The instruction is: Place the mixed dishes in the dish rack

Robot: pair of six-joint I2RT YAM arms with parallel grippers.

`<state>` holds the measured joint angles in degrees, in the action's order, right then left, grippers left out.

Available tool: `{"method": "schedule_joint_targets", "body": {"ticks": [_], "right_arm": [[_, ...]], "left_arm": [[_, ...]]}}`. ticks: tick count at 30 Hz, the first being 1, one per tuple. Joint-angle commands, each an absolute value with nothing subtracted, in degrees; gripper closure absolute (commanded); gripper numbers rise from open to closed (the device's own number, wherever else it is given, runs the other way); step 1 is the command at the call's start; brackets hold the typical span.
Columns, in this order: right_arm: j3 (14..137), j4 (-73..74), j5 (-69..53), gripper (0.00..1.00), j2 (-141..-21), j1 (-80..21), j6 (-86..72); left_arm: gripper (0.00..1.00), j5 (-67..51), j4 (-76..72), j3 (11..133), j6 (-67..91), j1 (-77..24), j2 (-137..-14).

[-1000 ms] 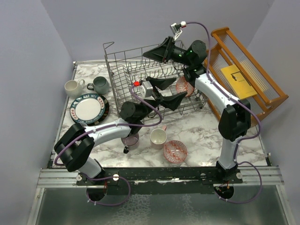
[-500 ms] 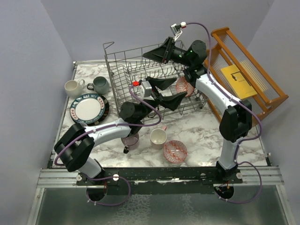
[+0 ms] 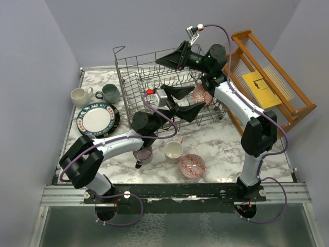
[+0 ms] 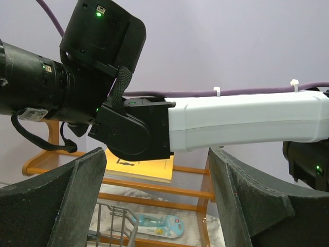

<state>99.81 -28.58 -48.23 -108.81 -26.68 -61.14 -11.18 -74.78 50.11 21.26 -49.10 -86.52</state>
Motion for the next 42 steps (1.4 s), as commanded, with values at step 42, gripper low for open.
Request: {"method": "schedule_joint_targets", "body": {"ticks": [42], "right_arm": [[110.56,-14.94,-63.21,0.01,-107.54,-19.02,-45.76]], "left_arm": [[0.01,-17.42,-60.81,51.98,17.54,-53.09,-81.05]]}}
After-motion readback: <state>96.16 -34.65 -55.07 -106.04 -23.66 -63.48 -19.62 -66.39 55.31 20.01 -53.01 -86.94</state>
